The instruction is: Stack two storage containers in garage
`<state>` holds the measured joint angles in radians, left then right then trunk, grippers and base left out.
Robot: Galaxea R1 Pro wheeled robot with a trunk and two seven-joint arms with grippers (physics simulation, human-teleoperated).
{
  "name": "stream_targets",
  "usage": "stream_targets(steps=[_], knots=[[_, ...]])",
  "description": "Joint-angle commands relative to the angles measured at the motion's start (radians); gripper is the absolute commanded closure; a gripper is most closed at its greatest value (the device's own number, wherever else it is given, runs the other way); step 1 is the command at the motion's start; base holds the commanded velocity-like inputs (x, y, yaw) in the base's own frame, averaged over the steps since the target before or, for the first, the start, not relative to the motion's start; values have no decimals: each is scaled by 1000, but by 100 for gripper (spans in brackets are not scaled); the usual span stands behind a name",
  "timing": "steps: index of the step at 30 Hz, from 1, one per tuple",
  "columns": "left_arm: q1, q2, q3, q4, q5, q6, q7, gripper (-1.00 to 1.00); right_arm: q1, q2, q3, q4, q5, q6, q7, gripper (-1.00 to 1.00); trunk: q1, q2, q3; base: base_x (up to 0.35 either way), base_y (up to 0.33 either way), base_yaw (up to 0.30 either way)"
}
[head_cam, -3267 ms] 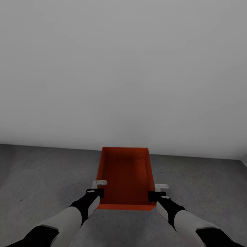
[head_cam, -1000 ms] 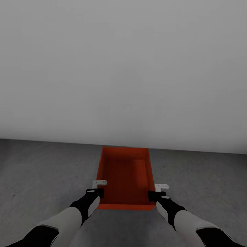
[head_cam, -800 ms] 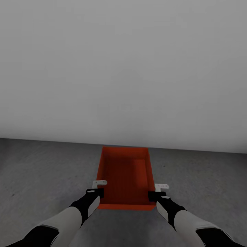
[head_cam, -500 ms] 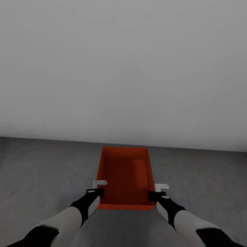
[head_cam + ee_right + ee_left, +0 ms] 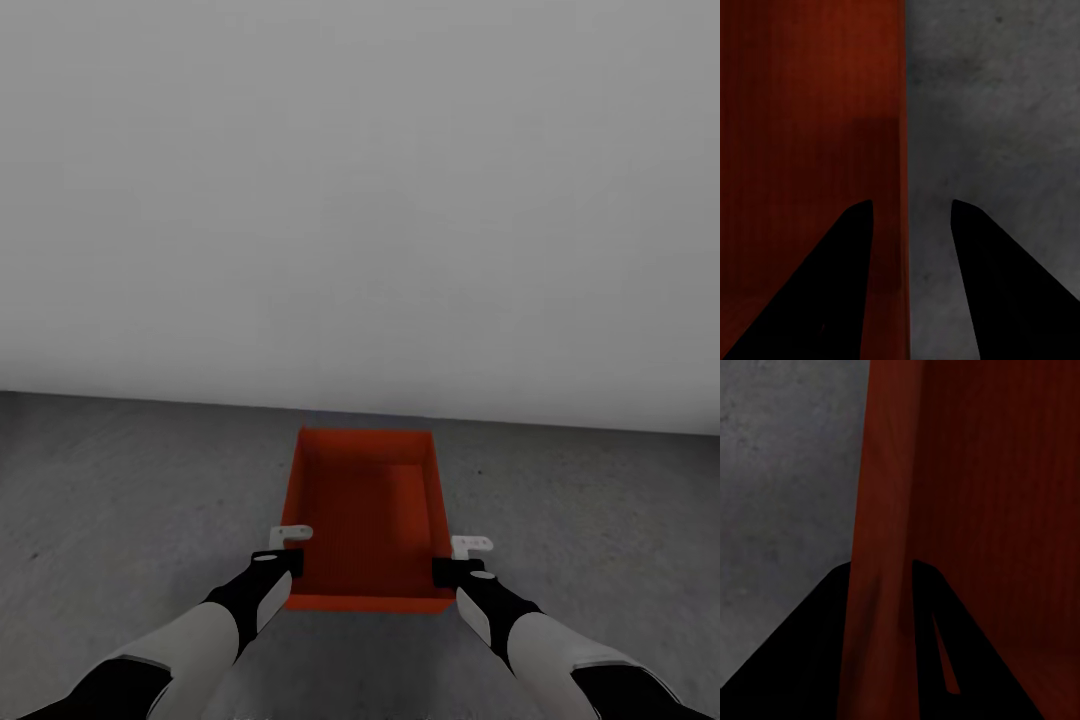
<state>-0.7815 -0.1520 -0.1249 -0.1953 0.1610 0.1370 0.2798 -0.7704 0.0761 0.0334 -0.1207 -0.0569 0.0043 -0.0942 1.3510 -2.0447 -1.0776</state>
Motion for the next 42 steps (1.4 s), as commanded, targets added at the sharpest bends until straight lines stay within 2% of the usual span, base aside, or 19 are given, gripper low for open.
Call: stream_targets(steps=[1,31,40,42], knots=[[-1,8,27,-10,-15,4,7,100,0,-4,-4,3,-9,0,-7,100,0,0,-2,0,0,0],[-1,8,27,-10,-15,4,7,100,0,-4,-6,3,-9,0,-7,100,0,0,-50,0,0,0],[-1,8,27,-10,-15,4,7,100,0,-4,-6,3,-9,0,-8,100,0,0,-53,0,0,0],[-1,8,27,-10,-15,4,7,100,0,-4,-6,3,-9,0,-9,100,7,-14,-60,0,0,0]])
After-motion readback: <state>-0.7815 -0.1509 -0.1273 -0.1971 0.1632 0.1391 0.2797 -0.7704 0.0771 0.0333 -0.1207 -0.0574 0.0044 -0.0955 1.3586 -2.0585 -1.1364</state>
